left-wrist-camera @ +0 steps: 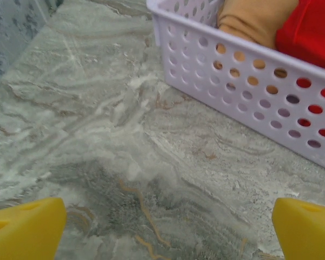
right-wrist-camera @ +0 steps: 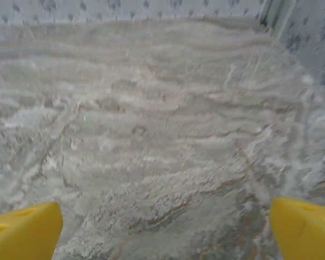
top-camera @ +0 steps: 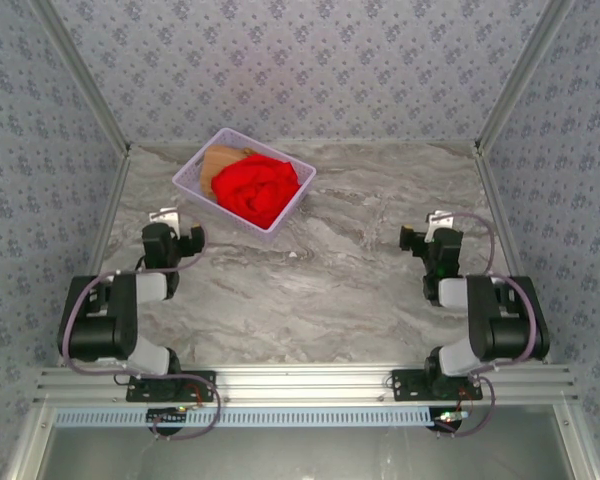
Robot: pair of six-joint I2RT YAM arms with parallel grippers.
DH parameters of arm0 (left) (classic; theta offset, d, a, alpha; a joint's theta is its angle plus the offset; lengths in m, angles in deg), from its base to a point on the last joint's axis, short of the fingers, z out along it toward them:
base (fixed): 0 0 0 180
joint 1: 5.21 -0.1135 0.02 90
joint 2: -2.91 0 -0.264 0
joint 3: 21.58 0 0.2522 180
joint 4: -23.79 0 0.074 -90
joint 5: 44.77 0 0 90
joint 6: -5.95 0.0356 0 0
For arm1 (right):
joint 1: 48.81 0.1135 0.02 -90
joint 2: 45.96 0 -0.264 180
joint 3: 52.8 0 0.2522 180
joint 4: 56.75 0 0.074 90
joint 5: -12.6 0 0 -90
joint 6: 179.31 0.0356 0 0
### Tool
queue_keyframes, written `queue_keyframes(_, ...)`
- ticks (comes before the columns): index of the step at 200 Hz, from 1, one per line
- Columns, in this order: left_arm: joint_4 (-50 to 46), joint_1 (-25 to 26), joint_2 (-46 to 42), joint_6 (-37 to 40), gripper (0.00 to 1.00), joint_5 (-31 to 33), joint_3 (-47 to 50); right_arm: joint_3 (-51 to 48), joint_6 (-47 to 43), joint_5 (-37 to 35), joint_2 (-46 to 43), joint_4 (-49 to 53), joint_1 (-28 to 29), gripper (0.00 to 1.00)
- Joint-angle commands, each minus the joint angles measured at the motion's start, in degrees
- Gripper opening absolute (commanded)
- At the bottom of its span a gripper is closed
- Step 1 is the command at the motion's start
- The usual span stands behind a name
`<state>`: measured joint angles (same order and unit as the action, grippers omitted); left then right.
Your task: Fold the inside-out t-shirt
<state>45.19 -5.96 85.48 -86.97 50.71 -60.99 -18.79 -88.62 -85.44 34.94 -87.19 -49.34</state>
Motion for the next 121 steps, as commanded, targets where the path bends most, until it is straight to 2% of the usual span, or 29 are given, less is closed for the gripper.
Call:
queue_keyframes(1, -14.6, -0.8, -8.9, -7.8, 0.98, 5.4, -6.3, 3.3, 7.6, -6.1, -11.1, 11.5, -0.4, 1.00)
queue_keyframes(10, -20.1, -1.7, -11.3, -11.9, 0.98, 6.1, -8.1, 3.9, 10.5, -5.1, -15.1, 14.8, -1.8, 1.00)
queue_keyframes(22, -25.2, -2.3, -13.8, -14.8, 0.98, 4.6, -9.6, 5.9, 14.1, -6.1, -19.5, 24.3, -2.5, 1.00)
queue_keyframes(35, -27.4, -2.2, -16.7, -16.1, 0.97, -2.3, -10.1, 8.0, 17.6, -5.7, -22.7, 31.8, -2.5, 1.00)
queue_keyframes(40, -27.9, -2.0, -17.8, -17.3, 0.97, -4.8, -10.0, 8.6, 18.7, -3.4, -23.3, 33.4, -1.6, 0.99)
queue_keyframes(54, -26.8, -0.1, -20.5, -20.7, 0.96, -12.0, -9.5, 9.9, 21.1, 0.8, -22.7, 36.4, 4.2, 0.96)
queue_keyframes(69, -26.9, 5.9, -20.7, -19.5, 0.96, -12.8, -10.9, 13.4, 21.5, -0.9, -18.4, 40.4, 15.9, 0.96)
queue_keyframes(81, -28.9, 11.2, -17.4, -15.4, 0.97, -11.4, -14.5, 17.4, 22.4, 0.7, -12.7, 41.7, 23.1, 0.96)
queue_keyframes(99, -35.2, 15.0, -7.2, -11.2, 0.96, -12.2, -23.9, 24.2, 25.1, 6.2, -3.9, 41.6, 27.8, 0.94)
queue_keyframes(121, -46.0, 16.9, 6.1, -7.2, 0.94, -11.1, -37.0, 32.7, 22.5, 3.0, 4.1, 45.3, 31.9, 0.93)
